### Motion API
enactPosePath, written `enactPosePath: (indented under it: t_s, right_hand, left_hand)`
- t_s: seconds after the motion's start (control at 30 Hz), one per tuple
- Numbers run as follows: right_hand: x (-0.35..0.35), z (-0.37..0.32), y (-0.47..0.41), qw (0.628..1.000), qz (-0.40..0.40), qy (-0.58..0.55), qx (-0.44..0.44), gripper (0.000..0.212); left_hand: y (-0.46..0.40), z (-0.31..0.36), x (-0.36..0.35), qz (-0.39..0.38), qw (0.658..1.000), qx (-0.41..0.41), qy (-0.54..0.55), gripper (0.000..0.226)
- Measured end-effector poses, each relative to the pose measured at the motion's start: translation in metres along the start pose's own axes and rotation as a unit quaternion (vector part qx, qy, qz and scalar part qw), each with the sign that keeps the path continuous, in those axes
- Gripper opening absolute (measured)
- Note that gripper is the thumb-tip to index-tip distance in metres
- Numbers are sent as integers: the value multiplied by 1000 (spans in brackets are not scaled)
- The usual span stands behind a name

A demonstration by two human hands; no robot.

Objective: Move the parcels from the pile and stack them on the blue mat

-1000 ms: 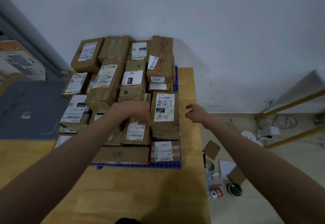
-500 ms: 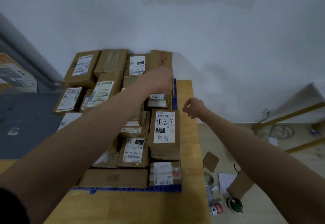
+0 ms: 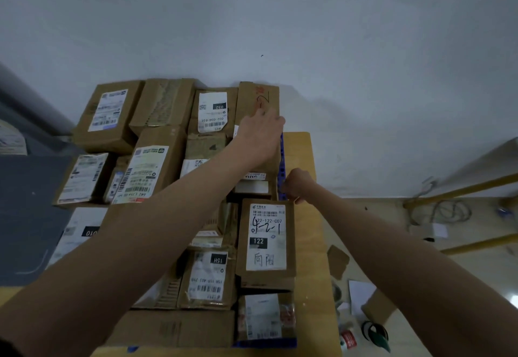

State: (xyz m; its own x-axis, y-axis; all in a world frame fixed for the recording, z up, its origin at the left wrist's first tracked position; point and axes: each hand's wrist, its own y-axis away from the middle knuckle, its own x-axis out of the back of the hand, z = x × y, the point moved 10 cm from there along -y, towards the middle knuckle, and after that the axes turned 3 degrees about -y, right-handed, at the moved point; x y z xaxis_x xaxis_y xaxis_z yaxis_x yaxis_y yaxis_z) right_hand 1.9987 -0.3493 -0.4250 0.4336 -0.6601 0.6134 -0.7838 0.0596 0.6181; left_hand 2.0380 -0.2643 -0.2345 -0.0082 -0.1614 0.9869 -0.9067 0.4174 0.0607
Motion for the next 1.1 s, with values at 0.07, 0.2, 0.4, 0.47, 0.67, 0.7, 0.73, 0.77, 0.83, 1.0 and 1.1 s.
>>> enactPosePath:
  t_s: [0.07, 0.2, 0.4, 0.47, 0.67, 0.7, 0.73, 0.77, 0.83, 1.0, 1.1]
  right_hand:
    - [-8, 1, -7, 1000, -11, 8, -11, 18]
    - [-16, -1, -18, 1000, -9, 12, -11, 19]
    - [-26, 6, -30, 997, -9, -75, -32, 9]
    - [-27, 11, -33, 992, -5, -118, -48, 14]
    - [-30, 17, -38, 980, 0, -187, -62, 10]
    - [-31, 18, -38, 981, 0, -186, -61, 10]
    - [-31, 18, -39, 981, 0, -183, -61, 13]
    - [-30, 19, -39, 981, 2, -182, -63, 15]
    - [-30, 19, -38, 980, 4, -187, -69, 13]
    - [-32, 16, -36, 981, -7, -173, -83, 10]
    - [-33, 15, -35, 984, -14, -151, -89, 3]
  left_hand:
    - [1, -5, -4, -5, 1000, 5, 0, 47]
    - [2, -15, -10, -35, 999, 16, -14, 56]
    - [3, -14, -19, -57, 998, 5, -25, 52]
    - [3, -12, -20, -57, 998, 4, -23, 52]
    - [4, -10, -21, -61, 998, 6, -30, 51]
    - [4, -10, -21, -63, 998, 6, -28, 52]
    - [4, -10, -21, -64, 998, 6, -27, 53]
    - [4, -10, -21, -65, 998, 7, -27, 53]
    - [4, -10, -21, -63, 998, 6, -29, 52]
    - [5, -8, -22, -57, 998, 3, -27, 54]
    - [5, -10, -23, -51, 998, 1, -26, 55]
